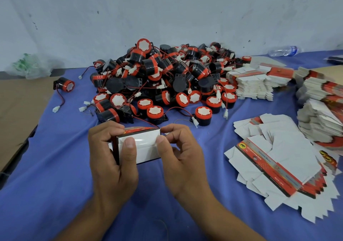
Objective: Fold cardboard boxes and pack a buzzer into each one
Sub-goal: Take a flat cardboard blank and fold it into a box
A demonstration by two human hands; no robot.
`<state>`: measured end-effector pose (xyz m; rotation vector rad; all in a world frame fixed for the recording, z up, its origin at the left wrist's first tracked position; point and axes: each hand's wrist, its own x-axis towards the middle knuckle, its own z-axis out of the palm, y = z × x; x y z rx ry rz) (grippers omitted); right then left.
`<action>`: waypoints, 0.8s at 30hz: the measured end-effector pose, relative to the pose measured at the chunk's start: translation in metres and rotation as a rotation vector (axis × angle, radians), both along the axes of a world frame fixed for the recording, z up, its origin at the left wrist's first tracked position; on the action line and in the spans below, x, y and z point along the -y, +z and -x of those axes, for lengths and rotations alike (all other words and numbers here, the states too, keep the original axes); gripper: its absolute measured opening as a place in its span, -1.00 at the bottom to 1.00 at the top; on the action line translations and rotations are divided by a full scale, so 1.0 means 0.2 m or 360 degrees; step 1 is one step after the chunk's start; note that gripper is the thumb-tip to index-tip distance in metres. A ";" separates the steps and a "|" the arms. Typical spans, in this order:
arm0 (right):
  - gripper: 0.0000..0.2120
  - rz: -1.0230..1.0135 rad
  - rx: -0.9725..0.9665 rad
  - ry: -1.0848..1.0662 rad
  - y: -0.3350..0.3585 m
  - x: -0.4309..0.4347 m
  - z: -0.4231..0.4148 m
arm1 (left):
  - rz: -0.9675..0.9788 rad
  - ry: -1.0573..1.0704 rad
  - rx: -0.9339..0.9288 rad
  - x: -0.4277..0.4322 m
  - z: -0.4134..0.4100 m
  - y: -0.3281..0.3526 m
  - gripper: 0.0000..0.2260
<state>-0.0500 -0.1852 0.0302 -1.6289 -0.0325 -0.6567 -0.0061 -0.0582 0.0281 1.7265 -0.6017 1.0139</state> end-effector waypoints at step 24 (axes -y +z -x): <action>-0.56 0.2075 -0.0268 -0.0129 -0.01 0.21 -0.10 | -0.1530 0.0278 -0.0161 -0.07 -0.10 -0.04 -0.50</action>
